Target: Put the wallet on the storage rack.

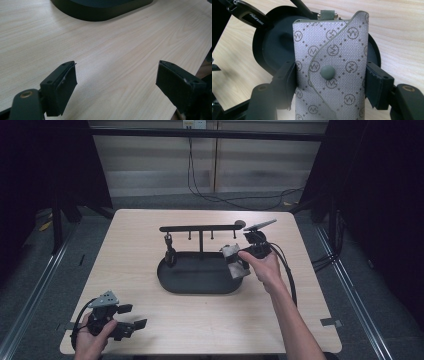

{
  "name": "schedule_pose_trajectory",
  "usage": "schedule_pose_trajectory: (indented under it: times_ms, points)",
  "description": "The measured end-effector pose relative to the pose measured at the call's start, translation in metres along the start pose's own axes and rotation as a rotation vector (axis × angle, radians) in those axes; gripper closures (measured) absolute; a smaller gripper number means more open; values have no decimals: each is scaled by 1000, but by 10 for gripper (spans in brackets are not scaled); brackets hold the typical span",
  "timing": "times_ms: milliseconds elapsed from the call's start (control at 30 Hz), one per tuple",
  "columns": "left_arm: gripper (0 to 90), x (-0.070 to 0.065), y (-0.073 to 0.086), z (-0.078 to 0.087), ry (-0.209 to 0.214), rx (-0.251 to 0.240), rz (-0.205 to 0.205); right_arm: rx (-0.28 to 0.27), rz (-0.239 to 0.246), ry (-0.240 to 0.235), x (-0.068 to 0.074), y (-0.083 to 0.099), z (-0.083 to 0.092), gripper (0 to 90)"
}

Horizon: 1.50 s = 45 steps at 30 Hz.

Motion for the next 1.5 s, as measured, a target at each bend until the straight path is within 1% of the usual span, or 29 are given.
schedule_pose_trajectory:
  times_ms: [33,67,100,200,333,367,433,533,633,667,800,867,933,1033,1100,1200,1267,1300,1367,1400,1500]
  points:
    - [164,0,0,0,0,-3,3,-3,1,-1,0,0,-2,344]
    - [164,0,0,0,1,0,2,-2,-12,0,0,1,-4,344]
    - [164,0,0,0,2,0,3,-8,-8,-1,0,1,-6,344]
    - [164,0,0,0,2,0,0,-11,-14,-3,-1,3,-12,343]
    - [164,-1,0,0,3,2,2,-20,-24,7,-5,6,-20,343]
    - [164,0,0,0,3,1,-3,-18,-34,10,-5,7,-21,343]
    - [164,-1,-1,0,5,-7,2,-20,-40,9,-6,7,-25,343]
    - [164,-1,0,0,-1,-1,-6,-19,-37,10,-5,7,-30,343]
    - [164,-2,-1,-1,3,-5,-6,-13,-40,14,-4,8,-34,343]
    - [164,-2,-1,-1,4,-7,-5,-15,-28,14,-5,8,-35,343]
    - [164,-1,-1,0,5,-8,2,-6,-44,36,-12,11,-41,343]
    - [164,-1,-1,0,6,-8,-1,-11,-49,33,-13,11,-44,343]
    - [164,-1,-1,0,5,-5,-2,-10,-41,41,-13,12,-47,343]
    - [164,-1,0,-1,4,3,-8,-2,-45,43,-13,12,-53,342]
    - [164,-1,0,0,4,-2,-7,-1,-42,47,-13,13,-57,342]
    - [164,-1,0,0,7,-2,-9,-10,-46,57,-13,13,-60,341]
    - [164,0,0,0,1,-1,-14,-7,-46,66,-15,13,-62,341]
    - [164,-1,1,-1,4,1,-10,-6,-45,74,-16,14,-63,340]
    - [164,-1,1,-1,1,1,-11,4,-30,89,-19,15,-65,339]
    - [164,-1,0,-1,3,0,-11,7,-35,86,-19,16,-67,339]
    - [164,-1,1,-1,5,0,-11,7,-24,97,-23,19,-69,337]
Point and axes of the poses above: each handheld gripper's, and its own axes: z roughly backward along the jaws, y roughly out of its underside, x roughly to its left, the point moved 10 cm from there along -z, roughly forward along the jaws, and after that the axes turned 2 degrees about -x, right-handed, at the moved point
